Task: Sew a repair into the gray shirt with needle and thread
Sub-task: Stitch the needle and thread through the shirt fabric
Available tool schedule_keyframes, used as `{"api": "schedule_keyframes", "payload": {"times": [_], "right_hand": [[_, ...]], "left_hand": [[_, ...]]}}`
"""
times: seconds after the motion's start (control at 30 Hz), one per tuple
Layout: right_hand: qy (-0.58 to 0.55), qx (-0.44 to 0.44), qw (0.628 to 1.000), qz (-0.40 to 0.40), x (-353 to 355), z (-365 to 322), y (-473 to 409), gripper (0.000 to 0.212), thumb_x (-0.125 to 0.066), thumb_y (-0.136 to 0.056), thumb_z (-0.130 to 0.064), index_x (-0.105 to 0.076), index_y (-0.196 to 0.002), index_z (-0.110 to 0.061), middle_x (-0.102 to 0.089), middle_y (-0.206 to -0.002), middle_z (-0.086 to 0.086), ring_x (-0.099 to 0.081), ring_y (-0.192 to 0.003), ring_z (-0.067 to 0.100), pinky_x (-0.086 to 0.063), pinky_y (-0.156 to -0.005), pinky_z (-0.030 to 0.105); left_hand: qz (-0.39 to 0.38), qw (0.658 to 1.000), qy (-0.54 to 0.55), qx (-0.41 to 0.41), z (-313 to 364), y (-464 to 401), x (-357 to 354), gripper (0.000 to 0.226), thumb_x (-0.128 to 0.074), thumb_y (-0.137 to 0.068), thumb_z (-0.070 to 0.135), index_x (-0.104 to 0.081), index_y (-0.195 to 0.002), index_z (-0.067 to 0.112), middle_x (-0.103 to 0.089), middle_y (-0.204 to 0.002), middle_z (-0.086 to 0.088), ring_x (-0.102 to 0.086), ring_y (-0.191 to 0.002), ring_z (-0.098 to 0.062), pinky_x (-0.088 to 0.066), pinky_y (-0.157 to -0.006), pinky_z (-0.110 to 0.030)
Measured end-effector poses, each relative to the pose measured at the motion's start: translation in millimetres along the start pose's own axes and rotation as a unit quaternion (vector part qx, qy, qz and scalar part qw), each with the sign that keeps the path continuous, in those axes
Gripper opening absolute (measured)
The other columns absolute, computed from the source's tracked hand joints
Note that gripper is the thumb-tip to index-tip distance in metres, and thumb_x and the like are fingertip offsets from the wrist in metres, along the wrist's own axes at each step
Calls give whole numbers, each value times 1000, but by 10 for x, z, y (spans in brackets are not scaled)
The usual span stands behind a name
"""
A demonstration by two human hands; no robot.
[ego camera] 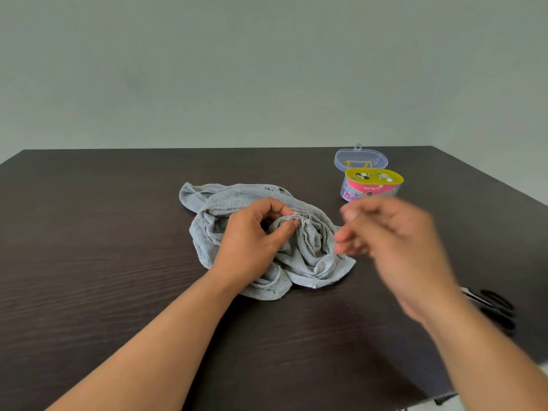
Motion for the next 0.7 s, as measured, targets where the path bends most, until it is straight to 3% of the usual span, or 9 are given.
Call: {"api": "schedule_keyframes", "payload": {"times": [0.1, 0.2, 0.43, 0.7], "right_hand": [[21, -60, 996, -56, -324, 228, 159, 12, -60, -97, -8, -68, -88, -10, -72, -65, 7, -66, -54, 16, -51, -53, 21], [26, -82, 995, -44, -448, 373, 203, 11, -59, -97, -13, -69, -91, -12, -72, -67, 6, -66, -54, 15, -49, -55, 20], [72, -57, 996, -21, -502, 462, 221, 14, -59, -98, -16, -68, -87, -20, -73, -69, 3, -65, -52, 13, -53, -63, 31], [63, -52, 997, -10, -494, 494, 223, 12, -60, -97, -18, -68, -89, -21, -74, -70, 2, -65, -53, 14, -58, -67, 37]], "left_hand": [[-2, 1000, -1, 1, -1, -1, 19, 10, -79, -88, 18, -71, -86, 24, -75, -79, 0, -70, -73, -20, -54, -66, -21], [-7, 1000, -3, 0, -4, 2, 42, 9, -78, -88, 17, -72, -86, 23, -76, -80, 1, -72, -76, -16, -55, -68, -18], [-20, 1000, 11, -1, 13, 7, 48, 9, -78, -88, 14, -72, -87, 20, -76, -78, 2, -69, -64, -5, -53, -65, -15], [-31, 999, 30, 7, 28, 22, 41, 10, -78, -87, 9, -73, -88, 17, -77, -80, 0, -69, -62, -6, -53, -63, -14]]}}
Point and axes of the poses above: each hand's wrist, its own y-axis away from the middle knuckle, its own x-axis out of the back of the hand, z = x × y, the point moved 3 cm from there along -y, towards the middle knuckle
